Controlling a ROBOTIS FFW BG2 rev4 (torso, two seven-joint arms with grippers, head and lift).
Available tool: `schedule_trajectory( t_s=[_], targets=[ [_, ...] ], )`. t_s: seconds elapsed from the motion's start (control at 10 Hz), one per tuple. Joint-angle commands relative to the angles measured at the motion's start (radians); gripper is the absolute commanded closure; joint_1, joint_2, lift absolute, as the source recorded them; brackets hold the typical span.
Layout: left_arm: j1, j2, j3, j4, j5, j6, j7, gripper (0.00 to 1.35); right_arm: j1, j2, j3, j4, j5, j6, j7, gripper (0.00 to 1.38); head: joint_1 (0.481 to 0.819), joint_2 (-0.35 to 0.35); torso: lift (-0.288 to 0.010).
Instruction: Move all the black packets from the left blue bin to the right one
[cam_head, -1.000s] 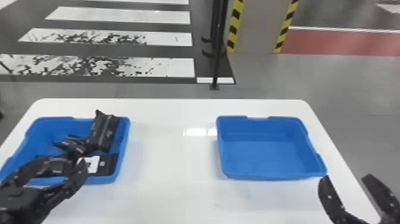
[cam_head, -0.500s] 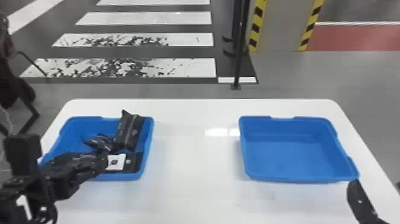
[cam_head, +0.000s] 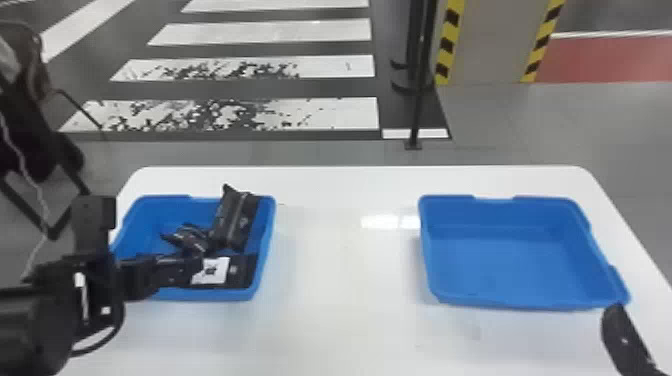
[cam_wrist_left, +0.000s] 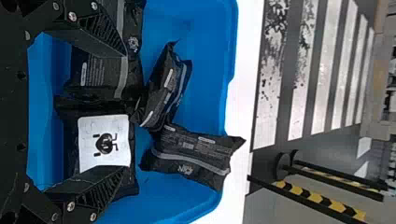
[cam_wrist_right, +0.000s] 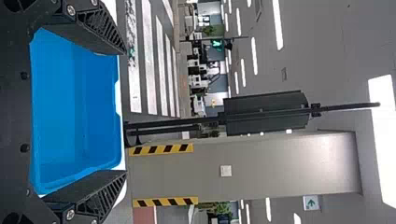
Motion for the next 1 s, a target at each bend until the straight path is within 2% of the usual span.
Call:
schedule_trajectory(
  t_s=[0.0,0.2,0.4,0.5,0.8,0.9],
  targets=[
    [-0.08,0.017,-0.036,0.091,-0.016,0.052,-0.032,0.19,-0.004,0.002,0.006,0.007,0.0,0.0,0.0,0.12,0.695,0.075,-0.121],
    [-0.156,0.022,-0.046,0.194,-0.048,0.108,-0.11,0.2,-0.014,0.002,0.014,0.014,0.0,0.0,0.001,0.12,0.695,0.06,-0.121],
    [-0.198,0.025,-0.056,0.243,-0.062,0.157,-0.139,0.21,-0.019,0.002,0.018,0.019,-0.002,0.0,0.001,0.12,0.695,0.055,-0.121],
    [-0.232,0.028,-0.062,0.304,-0.062,0.155,-0.182,0.22,-0.026,0.002,0.022,0.026,-0.002,0.0,0.001,0.12,0.695,0.056,-0.121],
    [-0.267,0.022,-0.09,0.368,0.03,0.169,-0.202,0.25,-0.031,0.002,0.026,0.031,-0.002,0.0,0.001,0.12,0.695,0.032,-0.121],
    [-0.284,0.022,-0.103,0.417,0.054,0.179,-0.21,0.36,-0.031,0.002,0.026,0.031,-0.002,0.0,0.001,0.12,0.695,0.011,-0.121]
  ],
)
